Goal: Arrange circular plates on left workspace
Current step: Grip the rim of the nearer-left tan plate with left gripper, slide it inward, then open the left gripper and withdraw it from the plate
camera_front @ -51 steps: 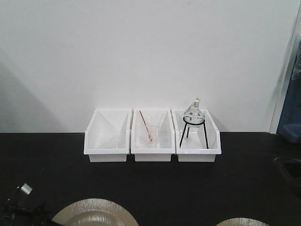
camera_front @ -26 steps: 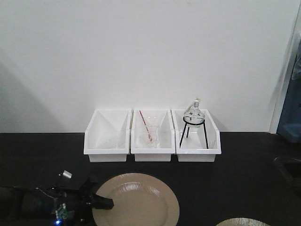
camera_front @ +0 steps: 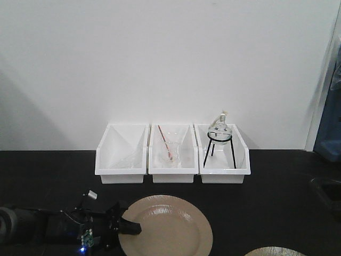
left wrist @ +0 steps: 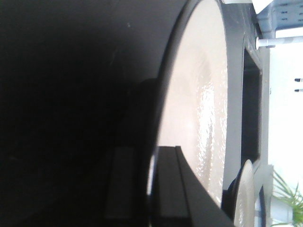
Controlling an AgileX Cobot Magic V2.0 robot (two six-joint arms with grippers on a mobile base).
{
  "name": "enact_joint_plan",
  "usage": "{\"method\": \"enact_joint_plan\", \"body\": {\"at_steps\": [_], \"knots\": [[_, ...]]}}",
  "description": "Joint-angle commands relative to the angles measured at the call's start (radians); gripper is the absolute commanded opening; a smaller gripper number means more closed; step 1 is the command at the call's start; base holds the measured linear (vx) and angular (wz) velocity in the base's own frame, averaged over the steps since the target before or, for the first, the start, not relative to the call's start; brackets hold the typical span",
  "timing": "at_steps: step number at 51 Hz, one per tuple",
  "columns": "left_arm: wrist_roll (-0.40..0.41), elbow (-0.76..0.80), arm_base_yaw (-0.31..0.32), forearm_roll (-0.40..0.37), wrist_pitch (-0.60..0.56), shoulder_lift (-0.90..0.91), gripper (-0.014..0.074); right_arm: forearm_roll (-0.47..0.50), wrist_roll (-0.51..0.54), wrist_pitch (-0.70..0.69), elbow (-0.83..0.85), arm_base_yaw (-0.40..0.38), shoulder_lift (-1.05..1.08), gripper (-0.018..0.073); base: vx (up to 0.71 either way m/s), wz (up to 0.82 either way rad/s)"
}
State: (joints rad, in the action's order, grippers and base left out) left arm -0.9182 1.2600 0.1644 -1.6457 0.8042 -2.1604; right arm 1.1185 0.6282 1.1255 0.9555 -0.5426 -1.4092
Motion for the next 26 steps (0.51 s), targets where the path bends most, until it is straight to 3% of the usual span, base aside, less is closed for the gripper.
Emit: {"method": "enact_joint_plan", "body": {"at_steps": [1,11,26], "knots": [[-0.032,0.03,0.013,-0.066,0.078,0.063,0.035,0.068,0.013,0.012,0.029,-0.005,0.025,0.0009,0.0,0.0],[-0.055,0.03,0.001,-0.034,0.078,0.064,0.0521,0.058,0.013,0.013,0.029,-0.005,0.025,0.0009,0.0,0.0],[-0.09,0.03,-0.123,0.155,0.135,0.078,0.051,0.031,0.013,0.019,0.029,-0.005,0.025,0.0009,0.0,0.0]]}}
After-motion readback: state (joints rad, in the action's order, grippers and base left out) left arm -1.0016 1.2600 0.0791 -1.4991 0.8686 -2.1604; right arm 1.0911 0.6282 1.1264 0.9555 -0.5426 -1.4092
